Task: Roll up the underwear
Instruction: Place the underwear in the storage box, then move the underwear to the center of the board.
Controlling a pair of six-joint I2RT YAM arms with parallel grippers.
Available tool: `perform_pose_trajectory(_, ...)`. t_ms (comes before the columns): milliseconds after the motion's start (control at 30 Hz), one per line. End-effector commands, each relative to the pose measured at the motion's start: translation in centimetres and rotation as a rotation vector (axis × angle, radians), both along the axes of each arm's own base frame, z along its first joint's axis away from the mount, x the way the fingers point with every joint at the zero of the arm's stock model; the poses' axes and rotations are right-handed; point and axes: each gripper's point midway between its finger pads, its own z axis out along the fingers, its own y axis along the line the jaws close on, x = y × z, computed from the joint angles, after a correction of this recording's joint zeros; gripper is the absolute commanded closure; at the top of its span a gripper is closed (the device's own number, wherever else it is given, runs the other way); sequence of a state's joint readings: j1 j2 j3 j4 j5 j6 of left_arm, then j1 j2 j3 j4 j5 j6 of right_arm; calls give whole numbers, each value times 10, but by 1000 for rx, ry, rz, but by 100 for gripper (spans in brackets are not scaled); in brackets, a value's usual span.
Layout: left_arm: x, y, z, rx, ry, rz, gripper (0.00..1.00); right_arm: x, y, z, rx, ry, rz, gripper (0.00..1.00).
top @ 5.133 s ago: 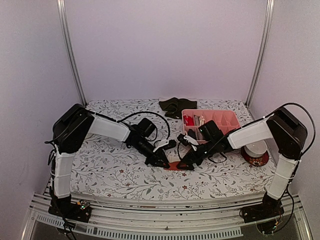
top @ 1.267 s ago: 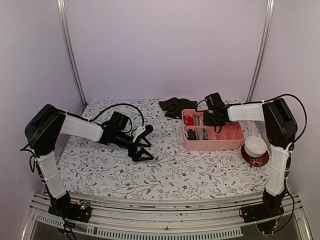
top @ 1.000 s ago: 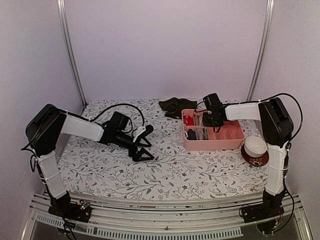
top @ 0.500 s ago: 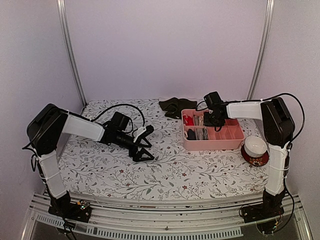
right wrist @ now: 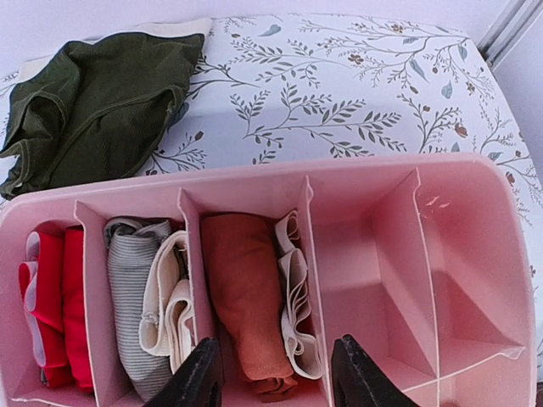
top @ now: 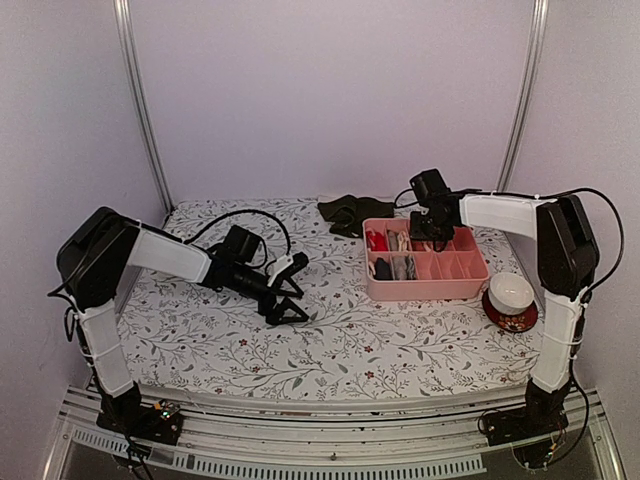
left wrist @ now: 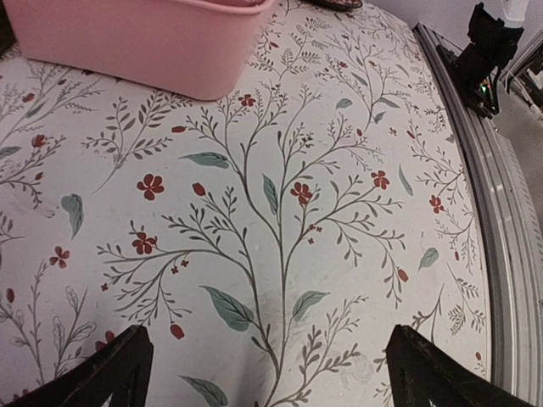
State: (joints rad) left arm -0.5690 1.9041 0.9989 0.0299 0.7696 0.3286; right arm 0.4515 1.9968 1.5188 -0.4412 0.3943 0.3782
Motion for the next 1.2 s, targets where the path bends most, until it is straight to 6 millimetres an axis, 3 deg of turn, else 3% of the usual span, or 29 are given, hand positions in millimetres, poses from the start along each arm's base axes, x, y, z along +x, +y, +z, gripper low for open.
perform_pose_trajectory(0,5,-1,1,-3,-1,-3,1,3,2,31,-7,-57,0,58)
perform_pose_trajectory(167,5,-1,2,-3,-4,-2,1,1,8,27,-6,-51,19,69)
perform_pose_trajectory(300,7,1,4,-2,-13,7,1,-18,28,43,-29,-69,106,58)
perform_pose_trajectory(433,9,2,7,-9,-23,20,1,-58,44,52,-78,-49,181,33)
perform_pose_trajectory(567,15,7,17,-23,-46,51,2,-111,54,49,-50,-29,239,19)
perform_pose_trajectory(633,20,13,28,-44,-70,80,2,-135,58,45,-20,-28,259,2)
perform_pose_trajectory(767,32,26,54,-85,-140,150,1,-179,66,39,79,-51,291,1)
perform_pose_trajectory(900,50,40,67,-63,-228,250,2,-208,66,6,171,-38,302,1)
perform_pose_trajectory(967,60,44,66,-33,-251,296,1,-214,67,-7,191,-41,296,1)
perform_pose_trajectory(1033,69,49,64,-17,-253,335,1,-211,76,-9,199,-62,305,1)
perform_pose_trajectory(1167,77,55,55,-2,-236,363,2,-177,109,19,170,-126,313,1)
